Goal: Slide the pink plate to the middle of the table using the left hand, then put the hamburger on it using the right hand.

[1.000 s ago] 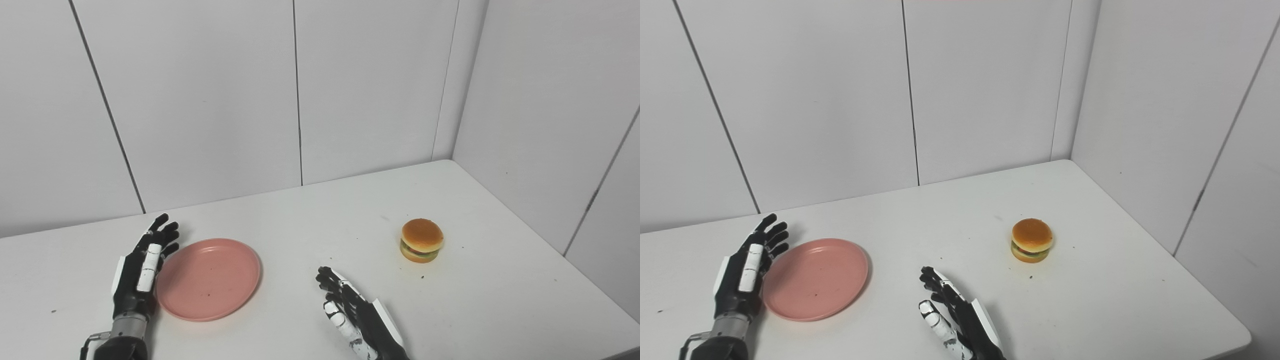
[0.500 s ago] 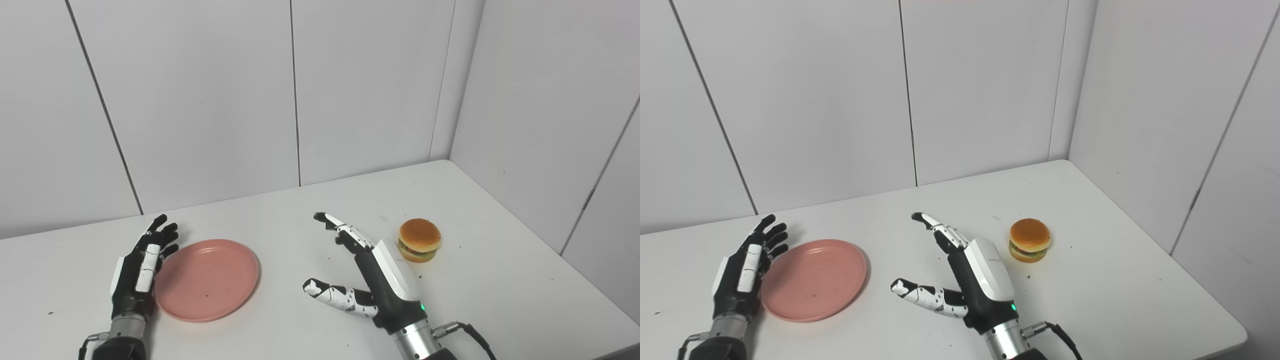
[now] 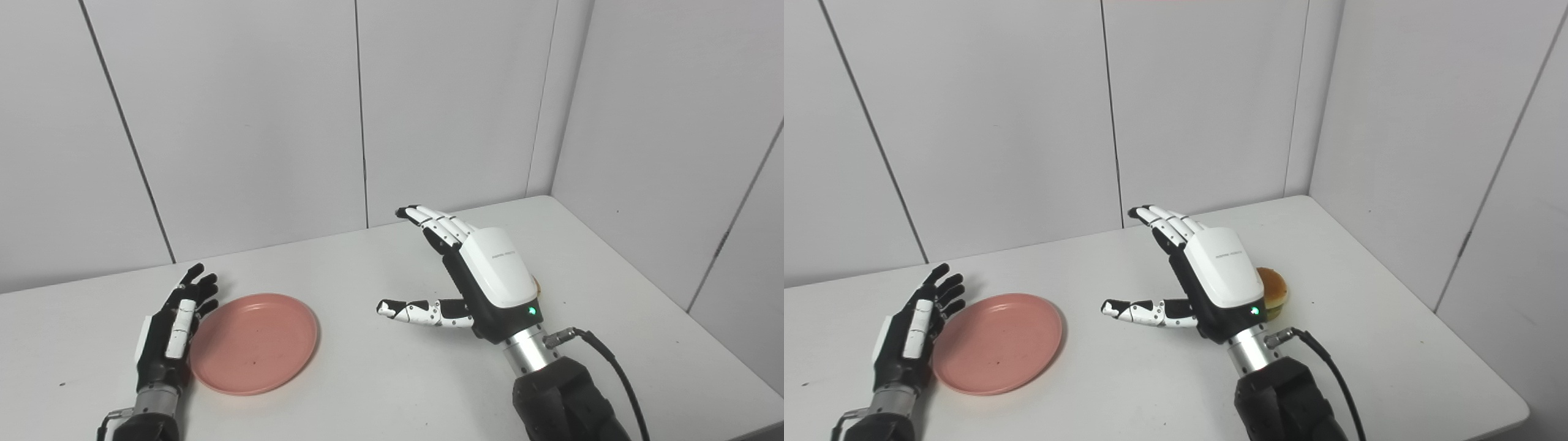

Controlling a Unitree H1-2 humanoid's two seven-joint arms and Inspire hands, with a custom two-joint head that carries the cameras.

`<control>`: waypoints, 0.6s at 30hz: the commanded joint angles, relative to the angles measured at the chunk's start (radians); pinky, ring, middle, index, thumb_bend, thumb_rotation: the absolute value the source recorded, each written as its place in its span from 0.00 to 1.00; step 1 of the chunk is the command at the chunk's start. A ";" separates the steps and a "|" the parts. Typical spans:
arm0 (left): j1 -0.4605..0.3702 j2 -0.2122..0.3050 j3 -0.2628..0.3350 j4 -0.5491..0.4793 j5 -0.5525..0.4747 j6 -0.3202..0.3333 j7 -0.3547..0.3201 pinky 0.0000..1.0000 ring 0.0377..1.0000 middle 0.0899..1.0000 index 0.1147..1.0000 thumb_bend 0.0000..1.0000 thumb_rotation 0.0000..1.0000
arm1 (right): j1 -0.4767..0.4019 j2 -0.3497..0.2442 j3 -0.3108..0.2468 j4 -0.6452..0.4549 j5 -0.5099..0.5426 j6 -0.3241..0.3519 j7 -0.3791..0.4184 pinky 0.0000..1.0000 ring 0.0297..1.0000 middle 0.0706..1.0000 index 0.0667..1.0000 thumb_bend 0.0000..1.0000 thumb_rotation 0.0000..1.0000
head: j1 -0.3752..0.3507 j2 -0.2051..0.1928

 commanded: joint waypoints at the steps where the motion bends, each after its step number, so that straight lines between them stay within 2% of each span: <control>1: -0.006 -0.009 -0.001 0.018 -0.008 -0.014 -0.007 0.82 0.85 0.81 0.82 0.92 0.84 | -0.055 -0.022 -0.017 -0.002 -0.025 0.005 -0.020 0.71 0.79 0.83 0.80 0.77 0.93 | 0.003 -0.001; 9: -0.011 -0.007 -0.010 0.021 0.010 -0.024 0.002 0.80 0.84 0.81 0.82 0.93 0.85 | -0.107 -0.079 -0.035 0.070 -0.103 0.018 -0.030 0.76 0.79 0.80 0.78 0.79 0.94 | 0.006 -0.005; 12: -0.011 -0.002 -0.011 0.017 0.011 -0.023 0.000 0.80 0.84 0.81 0.82 0.93 0.85 | -0.107 -0.087 -0.046 0.115 -0.183 0.063 -0.035 0.76 0.77 0.79 0.76 0.78 0.95 | 0.004 -0.004; 16: -0.014 0.001 -0.011 0.022 0.010 -0.024 -0.003 0.80 0.84 0.81 0.82 0.94 0.85 | -0.102 -0.096 -0.063 0.180 -0.229 0.117 -0.032 0.72 0.76 0.76 0.74 0.78 0.90 | 0.003 -0.004; 18: -0.016 0.000 -0.012 0.026 0.011 -0.026 -0.003 0.79 0.84 0.80 0.82 0.93 0.85 | -0.099 -0.110 -0.066 0.220 -0.239 0.133 -0.039 0.71 0.75 0.75 0.73 0.79 0.91 | 0.002 -0.005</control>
